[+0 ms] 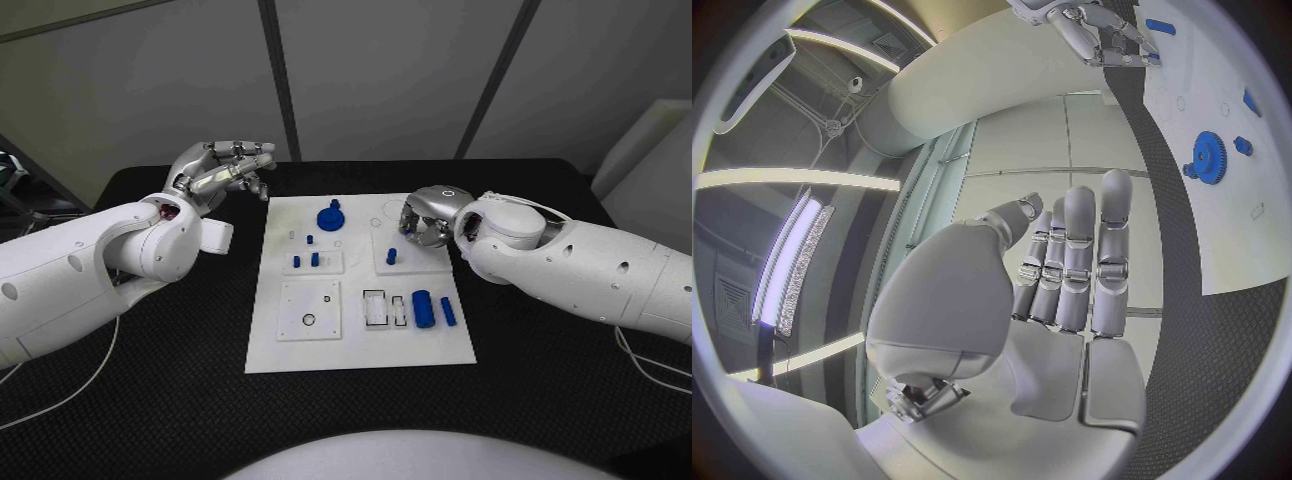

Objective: Assemble the parts on the task board

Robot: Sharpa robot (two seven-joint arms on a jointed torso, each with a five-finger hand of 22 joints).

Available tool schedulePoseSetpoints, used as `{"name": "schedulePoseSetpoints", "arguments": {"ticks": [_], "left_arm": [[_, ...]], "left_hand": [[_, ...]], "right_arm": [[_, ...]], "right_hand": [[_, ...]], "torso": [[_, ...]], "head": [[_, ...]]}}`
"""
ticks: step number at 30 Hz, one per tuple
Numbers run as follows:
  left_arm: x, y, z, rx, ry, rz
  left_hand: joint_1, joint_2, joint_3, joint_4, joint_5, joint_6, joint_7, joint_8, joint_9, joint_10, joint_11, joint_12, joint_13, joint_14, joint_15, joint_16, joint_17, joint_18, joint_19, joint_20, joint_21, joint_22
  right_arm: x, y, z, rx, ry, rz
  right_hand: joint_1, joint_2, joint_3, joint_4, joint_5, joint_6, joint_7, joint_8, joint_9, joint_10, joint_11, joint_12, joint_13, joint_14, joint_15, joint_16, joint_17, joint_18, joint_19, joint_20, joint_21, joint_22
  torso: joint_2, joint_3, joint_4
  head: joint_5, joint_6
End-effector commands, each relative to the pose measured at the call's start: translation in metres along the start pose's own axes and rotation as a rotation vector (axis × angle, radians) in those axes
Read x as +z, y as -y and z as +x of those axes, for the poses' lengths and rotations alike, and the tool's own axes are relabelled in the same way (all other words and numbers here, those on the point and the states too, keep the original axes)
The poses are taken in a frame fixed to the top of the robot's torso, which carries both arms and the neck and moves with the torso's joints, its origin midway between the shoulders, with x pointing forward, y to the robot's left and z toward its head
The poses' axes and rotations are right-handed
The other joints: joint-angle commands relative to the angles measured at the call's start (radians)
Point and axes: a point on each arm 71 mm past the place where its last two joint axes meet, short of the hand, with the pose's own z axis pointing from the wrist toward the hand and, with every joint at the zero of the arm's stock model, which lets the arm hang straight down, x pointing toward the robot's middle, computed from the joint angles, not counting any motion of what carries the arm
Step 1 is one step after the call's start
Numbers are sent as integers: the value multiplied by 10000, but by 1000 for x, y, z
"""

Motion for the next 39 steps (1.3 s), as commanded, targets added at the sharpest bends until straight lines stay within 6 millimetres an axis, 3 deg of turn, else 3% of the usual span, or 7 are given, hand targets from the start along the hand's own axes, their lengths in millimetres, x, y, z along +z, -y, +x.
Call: {"name": "schedulePoseSetpoints", "arguments": {"ticks": [1, 6, 11, 17, 28, 35, 39], "left_arm": [[1, 1, 2, 121, -200, 28], [2, 0, 2, 189, -231, 21], [2, 0, 0, 248, -169, 17], [3, 0, 1, 253, -173, 26], [4, -1, 3, 222, -235, 24], [5, -1, 6, 184, -300, 35], [6, -2, 8, 164, -333, 31]], "left_hand": [[78, 34, -10, -59, 37, -63, 11, 53, -2, -75, 4, 43, 17, -44, -1, 46, -14, 130, 76, 19, 56, 11], [126, 49, 26, -100, 43, -96, 25, 65, -2, -125, 17, 70, 21, -48, 3, 48, -23, 128, 84, 20, 74, 28], [149, 55, 45, -121, 48, -110, 32, 72, -2, -144, 22, 87, 24, -53, 5, 47, -28, 129, 85, 19, 83, 38], [114, 80, 54, -96, 53, -127, 48, 82, -2, -173, 37, 105, 26, -58, 18, 47, -34, 123, 82, 26, 89, 47], [45, 85, 56, -58, 56, -182, 69, 92, -5, -248, 61, 134, 26, -69, 40, 49, -46, 119, 68, 41, 94, 61], [27, 84, 58, -51, 56, -207, 77, 93, -7, -279, 69, 141, 24, -73, 48, 51, -50, 118, 63, 45, 95, 65], [25, 84, 58, -50, 56, -209, 77, 93, -7, -281, 69, 142, 24, -74, 49, 51, -50, 119, 62, 46, 95, 66]], "right_arm": [[-2, 0, 0, -112, 256, 108], [-5, 0, -3, -102, 513, 44], [-11, -1, -7, -54, 826, -100], [-21, -5, -13, 11, 1061, -318], [-37, -39, -29, 352, 1677, -1296], [-40, -77, -35, 708, 1909, -2306], [-38, -95, -37, 914, 1929, -2768]], "right_hand": [[63, 119, 96, -62, 7, 100, 7, 43, 20, 230, -117, 34, 47, 259, -63, 64, 24, -141, -6, -46, 98, 76], [-59, 40, 131, -115, 41, 114, 10, 50, 37, 238, -116, 9, 68, 252, -60, 76, 12, -152, -25, -49, 180, 161], [-167, -20, 131, -133, 82, 108, 9, 47, 46, 228, -114, -16, 81, 245, -60, 87, 9, -154, -48, -47, 223, 199], [-217, -46, 140, -151, 133, 116, 2, 52, 55, 236, -118, -26, 93, 248, -62, 117, 37, -157, -57, -47, 262, 242], [-288, -73, 216, -228, 355, 141, -9, 64, 80, 265, -128, -52, 126, 257, -71, 196, 107, -168, -73, -53, 381, 372], [-310, -77, 260, -265, 447, 138, -9, 60, 87, 272, -128, -68, 139, 252, -72, 201, 96, -169, -87, -56, 419, 409], [-316, -76, 275, -279, 475, 138, -7, 59, 90, 274, -127, -73, 143, 252, -72, 211, 103, -171, -89, -56, 437, 430]], "torso": [[-6, 4, 4], [-4, -6, -21], [-18, -7, -2], [-22, -13, 4], [-10, -11, 11], [-4, -16, 21], [-18, -12, 5]], "head": [[7, -39], [43, -47], [15, -28], [6, 65], [35, 191], [229, 206], [450, 189]]}}
